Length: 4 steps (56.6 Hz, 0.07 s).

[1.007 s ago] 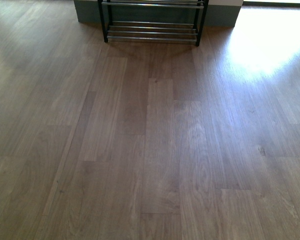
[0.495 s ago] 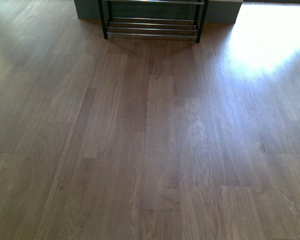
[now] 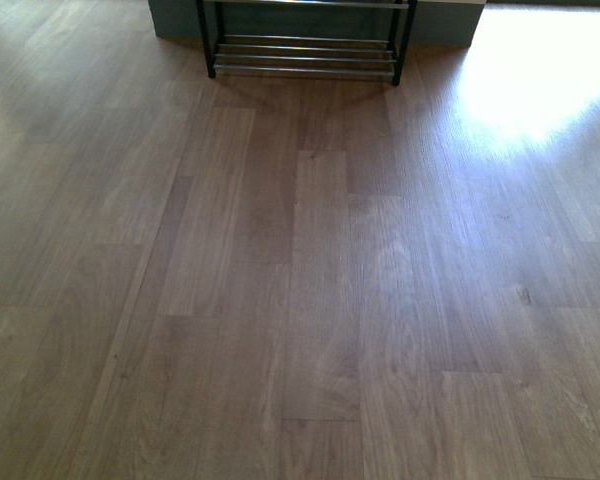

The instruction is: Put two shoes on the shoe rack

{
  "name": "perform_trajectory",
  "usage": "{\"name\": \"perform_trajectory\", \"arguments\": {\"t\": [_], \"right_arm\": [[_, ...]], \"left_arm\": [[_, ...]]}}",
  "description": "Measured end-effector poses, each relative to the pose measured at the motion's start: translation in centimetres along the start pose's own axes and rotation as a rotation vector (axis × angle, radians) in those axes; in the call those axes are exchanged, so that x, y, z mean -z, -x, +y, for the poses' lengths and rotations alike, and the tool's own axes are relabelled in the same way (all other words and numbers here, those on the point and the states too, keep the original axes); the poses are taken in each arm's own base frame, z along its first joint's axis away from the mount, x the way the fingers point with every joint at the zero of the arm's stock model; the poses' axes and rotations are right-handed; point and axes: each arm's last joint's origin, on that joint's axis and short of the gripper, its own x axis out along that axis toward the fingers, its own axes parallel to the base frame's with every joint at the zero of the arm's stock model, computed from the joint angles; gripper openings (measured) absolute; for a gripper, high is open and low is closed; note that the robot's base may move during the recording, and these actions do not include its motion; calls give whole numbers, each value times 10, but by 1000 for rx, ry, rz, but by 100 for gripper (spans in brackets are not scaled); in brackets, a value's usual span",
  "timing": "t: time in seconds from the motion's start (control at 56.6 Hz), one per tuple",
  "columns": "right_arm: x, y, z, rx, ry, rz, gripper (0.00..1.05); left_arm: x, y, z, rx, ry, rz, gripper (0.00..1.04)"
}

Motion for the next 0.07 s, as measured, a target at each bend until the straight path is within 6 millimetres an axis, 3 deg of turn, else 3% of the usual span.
{"name": "perform_trajectory", "arguments": {"t": [0.071], "right_arm": [[0,0,0,0,0,0,96]], "left_arm": [[0,0,0,0,0,0,95]]}}
